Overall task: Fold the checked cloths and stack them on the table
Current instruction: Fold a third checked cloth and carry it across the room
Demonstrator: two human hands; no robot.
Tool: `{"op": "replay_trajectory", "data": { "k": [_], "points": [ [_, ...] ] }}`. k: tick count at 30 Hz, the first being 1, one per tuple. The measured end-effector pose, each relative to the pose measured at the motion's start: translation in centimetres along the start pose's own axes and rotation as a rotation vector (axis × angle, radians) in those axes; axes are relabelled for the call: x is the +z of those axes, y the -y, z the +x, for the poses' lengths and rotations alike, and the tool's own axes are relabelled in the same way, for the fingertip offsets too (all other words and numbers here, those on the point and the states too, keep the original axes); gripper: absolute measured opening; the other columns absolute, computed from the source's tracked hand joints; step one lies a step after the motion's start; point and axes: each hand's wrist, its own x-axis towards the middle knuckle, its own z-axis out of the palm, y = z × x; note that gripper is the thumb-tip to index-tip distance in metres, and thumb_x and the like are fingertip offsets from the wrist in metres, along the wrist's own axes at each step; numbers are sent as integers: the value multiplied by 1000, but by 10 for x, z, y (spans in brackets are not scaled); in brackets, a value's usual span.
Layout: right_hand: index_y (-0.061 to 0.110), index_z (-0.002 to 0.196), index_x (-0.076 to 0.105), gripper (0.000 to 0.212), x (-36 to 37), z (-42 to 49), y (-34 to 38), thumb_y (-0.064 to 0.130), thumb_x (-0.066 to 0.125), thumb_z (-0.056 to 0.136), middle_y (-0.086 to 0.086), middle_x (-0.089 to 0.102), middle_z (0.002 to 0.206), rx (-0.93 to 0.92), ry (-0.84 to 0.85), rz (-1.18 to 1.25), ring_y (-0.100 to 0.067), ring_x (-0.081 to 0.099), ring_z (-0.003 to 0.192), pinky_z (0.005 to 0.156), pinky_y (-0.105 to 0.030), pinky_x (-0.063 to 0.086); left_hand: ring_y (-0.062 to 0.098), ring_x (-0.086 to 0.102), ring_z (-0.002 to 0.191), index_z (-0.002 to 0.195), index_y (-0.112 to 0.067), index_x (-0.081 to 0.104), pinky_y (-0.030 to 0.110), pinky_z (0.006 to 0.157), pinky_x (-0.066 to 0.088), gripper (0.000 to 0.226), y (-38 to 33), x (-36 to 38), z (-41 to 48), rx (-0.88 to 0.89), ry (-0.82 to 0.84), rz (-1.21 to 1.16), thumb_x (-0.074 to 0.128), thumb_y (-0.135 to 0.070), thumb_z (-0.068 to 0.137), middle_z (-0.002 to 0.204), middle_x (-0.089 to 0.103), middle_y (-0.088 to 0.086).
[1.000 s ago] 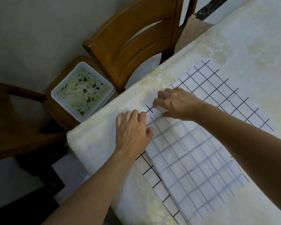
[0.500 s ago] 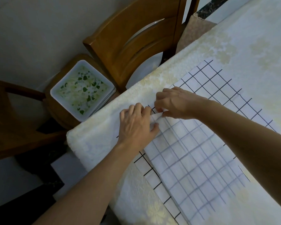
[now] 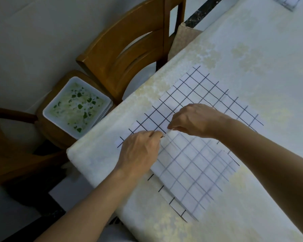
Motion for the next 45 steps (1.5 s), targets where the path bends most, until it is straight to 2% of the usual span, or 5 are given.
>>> {"op": "replay_trajectory", "data": {
  "k": [4, 11, 20, 38, 45],
  "points": [
    [17, 114, 74, 23, 12, -56, 13, 17, 63, 94, 1, 75, 107, -13, -188, -5, -23, 70, 92, 77, -38, 57, 25, 72, 80, 113, -5, 71, 37, 64, 61, 29, -37, -15, -29, 85, 28, -136, 64, 2, 86, 97, 75, 9],
    [12, 110, 76, 21, 68, -155, 37, 18, 61, 96, -3, 75, 112, -32, -455, -22, -29, 71, 102, 88, -43, 57, 23, 65, 117, 124, -2, 67, 37, 100, 53, 52, -100, 5, -79, 350, 24, -172, 48, 13, 78, 124, 69, 12],
    [14, 127, 69, 31, 141, -224, 45, 23, 56, 100, -2, 65, 134, 60, -544, 33, -27, 59, 128, 103, -46, 49, 23, 64, 120, 126, -1, 66, 35, 108, 47, 46, -164, 45, -113, 428, 74, -91, 43, 6, 86, 127, 67, 14],
    [8, 128, 67, 34, 216, -248, 49, 24, 60, 99, -9, 66, 131, 104, -527, 78, -30, 59, 127, 99, -46, 52, 24, 49, 136, 131, -8, 62, 44, 115, 38, 42, -158, 103, -126, 333, 235, 130, 48, -29, 97, 141, 58, 9],
    [7, 152, 38, 53, 182, -183, 60, 34, 39, 106, -13, 36, 159, 286, -584, 66, -28, 26, 150, 121, -46, 26, 25, 12, 154, 155, 0, 23, 47, 124, 18, 70, -125, 103, -69, 154, 216, 313, 27, -45, 101, 164, 19, 16]
  ]
}}
